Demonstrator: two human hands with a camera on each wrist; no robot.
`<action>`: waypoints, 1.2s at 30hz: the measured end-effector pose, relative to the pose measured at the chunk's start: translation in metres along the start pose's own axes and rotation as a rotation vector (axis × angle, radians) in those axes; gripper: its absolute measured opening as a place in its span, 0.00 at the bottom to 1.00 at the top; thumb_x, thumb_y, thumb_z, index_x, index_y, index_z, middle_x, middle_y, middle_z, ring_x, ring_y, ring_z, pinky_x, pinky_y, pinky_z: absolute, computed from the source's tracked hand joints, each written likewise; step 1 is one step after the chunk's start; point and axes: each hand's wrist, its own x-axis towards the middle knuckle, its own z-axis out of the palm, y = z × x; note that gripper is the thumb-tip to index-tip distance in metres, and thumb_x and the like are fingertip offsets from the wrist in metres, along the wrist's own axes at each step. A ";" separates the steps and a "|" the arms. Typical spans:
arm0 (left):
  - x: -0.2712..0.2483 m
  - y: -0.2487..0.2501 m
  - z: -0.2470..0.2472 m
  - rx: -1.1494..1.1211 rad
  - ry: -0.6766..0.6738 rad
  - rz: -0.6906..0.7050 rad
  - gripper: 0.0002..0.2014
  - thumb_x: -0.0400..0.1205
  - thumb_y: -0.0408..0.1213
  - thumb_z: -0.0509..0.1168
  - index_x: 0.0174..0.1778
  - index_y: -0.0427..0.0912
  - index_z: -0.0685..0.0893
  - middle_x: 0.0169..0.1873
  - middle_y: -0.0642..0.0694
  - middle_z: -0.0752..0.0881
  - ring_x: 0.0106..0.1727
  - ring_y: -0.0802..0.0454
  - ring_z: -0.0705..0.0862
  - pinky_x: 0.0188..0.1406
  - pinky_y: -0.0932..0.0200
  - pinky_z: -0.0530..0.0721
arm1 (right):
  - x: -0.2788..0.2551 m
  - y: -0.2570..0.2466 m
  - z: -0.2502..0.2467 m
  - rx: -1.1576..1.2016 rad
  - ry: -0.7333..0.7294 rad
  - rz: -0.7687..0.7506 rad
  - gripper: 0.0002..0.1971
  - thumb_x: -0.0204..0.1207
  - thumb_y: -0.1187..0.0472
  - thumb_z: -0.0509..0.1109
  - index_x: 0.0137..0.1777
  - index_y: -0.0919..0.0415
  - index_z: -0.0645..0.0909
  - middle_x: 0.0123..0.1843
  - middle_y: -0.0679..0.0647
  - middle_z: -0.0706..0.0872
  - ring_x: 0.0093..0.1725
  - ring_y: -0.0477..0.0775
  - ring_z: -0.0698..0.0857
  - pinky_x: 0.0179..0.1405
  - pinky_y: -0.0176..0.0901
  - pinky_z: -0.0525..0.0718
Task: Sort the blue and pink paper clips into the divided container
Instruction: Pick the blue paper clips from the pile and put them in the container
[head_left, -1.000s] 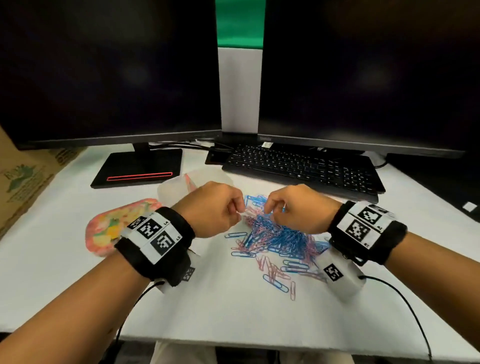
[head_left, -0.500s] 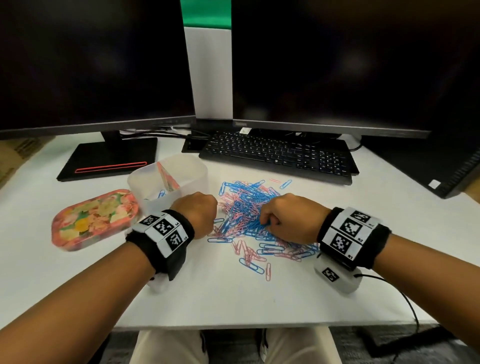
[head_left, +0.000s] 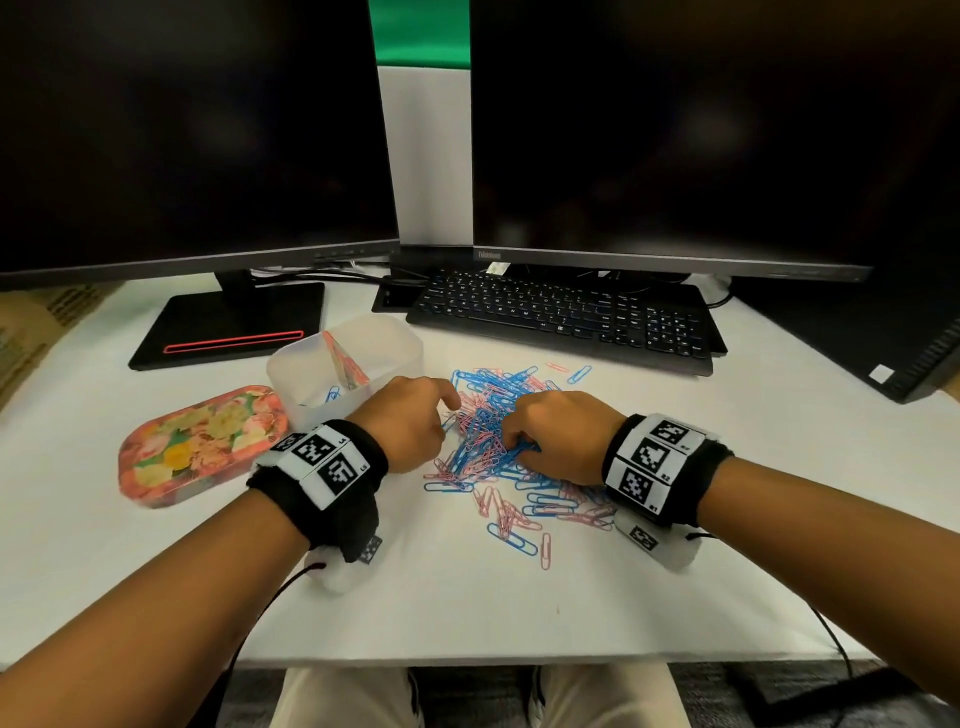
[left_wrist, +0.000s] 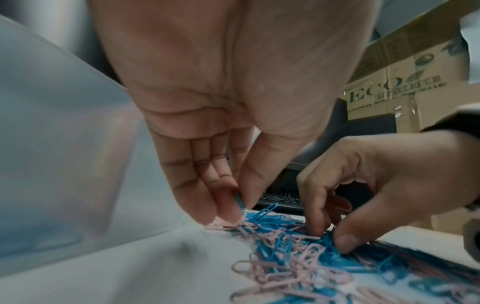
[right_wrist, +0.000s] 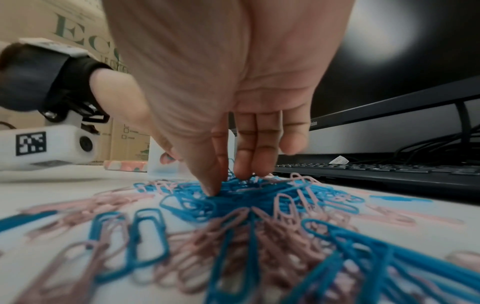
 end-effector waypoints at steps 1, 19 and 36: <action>-0.001 0.001 -0.001 -0.009 -0.010 0.011 0.17 0.79 0.30 0.63 0.61 0.52 0.83 0.40 0.51 0.86 0.47 0.51 0.83 0.46 0.62 0.77 | 0.001 0.000 0.001 -0.010 0.011 -0.004 0.08 0.78 0.59 0.67 0.55 0.53 0.84 0.55 0.51 0.84 0.53 0.56 0.83 0.50 0.49 0.82; 0.006 0.028 0.005 -0.159 -0.151 0.028 0.09 0.82 0.31 0.56 0.45 0.45 0.80 0.42 0.50 0.81 0.47 0.48 0.78 0.39 0.59 0.73 | 0.004 0.004 0.008 -0.008 0.049 -0.074 0.11 0.79 0.56 0.65 0.58 0.50 0.85 0.56 0.49 0.80 0.54 0.55 0.83 0.47 0.46 0.78; 0.021 0.031 0.012 -0.099 0.002 0.059 0.05 0.78 0.35 0.67 0.45 0.47 0.87 0.32 0.58 0.79 0.39 0.53 0.79 0.42 0.64 0.74 | 0.004 0.038 -0.003 0.863 0.272 0.177 0.08 0.78 0.66 0.71 0.38 0.54 0.84 0.32 0.45 0.86 0.31 0.43 0.82 0.34 0.34 0.81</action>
